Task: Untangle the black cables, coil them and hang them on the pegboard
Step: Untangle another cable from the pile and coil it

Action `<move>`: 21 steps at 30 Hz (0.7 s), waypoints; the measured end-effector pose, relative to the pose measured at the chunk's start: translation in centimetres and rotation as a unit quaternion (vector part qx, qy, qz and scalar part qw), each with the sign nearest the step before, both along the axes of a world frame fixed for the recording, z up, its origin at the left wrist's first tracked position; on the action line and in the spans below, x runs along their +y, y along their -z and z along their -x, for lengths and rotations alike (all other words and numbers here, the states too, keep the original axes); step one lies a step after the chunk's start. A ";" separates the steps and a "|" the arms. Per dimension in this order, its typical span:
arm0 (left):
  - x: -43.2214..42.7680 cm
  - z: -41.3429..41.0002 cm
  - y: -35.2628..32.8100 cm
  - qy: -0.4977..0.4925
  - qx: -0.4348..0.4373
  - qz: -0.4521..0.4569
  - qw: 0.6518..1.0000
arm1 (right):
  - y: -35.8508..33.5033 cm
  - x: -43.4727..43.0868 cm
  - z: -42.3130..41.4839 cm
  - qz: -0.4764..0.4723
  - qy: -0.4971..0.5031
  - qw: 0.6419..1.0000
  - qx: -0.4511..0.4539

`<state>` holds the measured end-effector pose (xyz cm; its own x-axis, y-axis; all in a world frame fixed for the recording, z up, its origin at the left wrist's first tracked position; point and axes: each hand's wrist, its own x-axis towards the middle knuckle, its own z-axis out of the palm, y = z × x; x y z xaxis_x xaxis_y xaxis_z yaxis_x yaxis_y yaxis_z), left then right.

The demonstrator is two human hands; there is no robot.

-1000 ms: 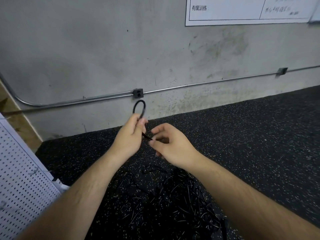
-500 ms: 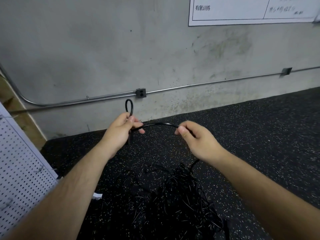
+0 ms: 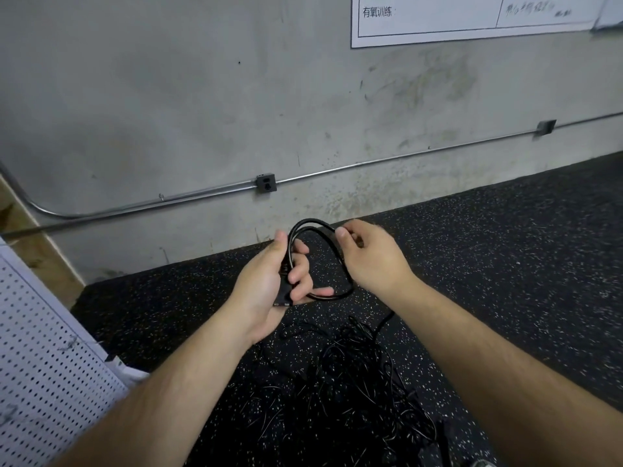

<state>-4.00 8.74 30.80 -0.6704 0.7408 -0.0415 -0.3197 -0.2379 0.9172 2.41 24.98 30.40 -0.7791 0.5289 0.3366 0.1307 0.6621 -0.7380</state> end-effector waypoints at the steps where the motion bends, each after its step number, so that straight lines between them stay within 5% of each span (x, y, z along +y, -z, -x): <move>1: -0.1 0.2 0.0 0.001 0.016 -0.003 1.000 | 0.2 -0.1 0.0 0.028 -0.008 0.999 -0.029; 7: -1.0 0.5 -0.3 0.060 0.022 -0.009 0.998 | 0.5 -0.3 -0.4 0.204 -0.089 0.975 -0.013; 17: -0.8 0.6 -0.3 0.060 0.040 0.052 0.996 | 0.5 0.3 -0.4 -0.116 -0.125 0.984 0.055; 21: -1.6 1.4 -1.2 0.051 0.029 -0.019 0.998 | 0.6 0.6 -1.0 0.032 -0.127 0.991 0.022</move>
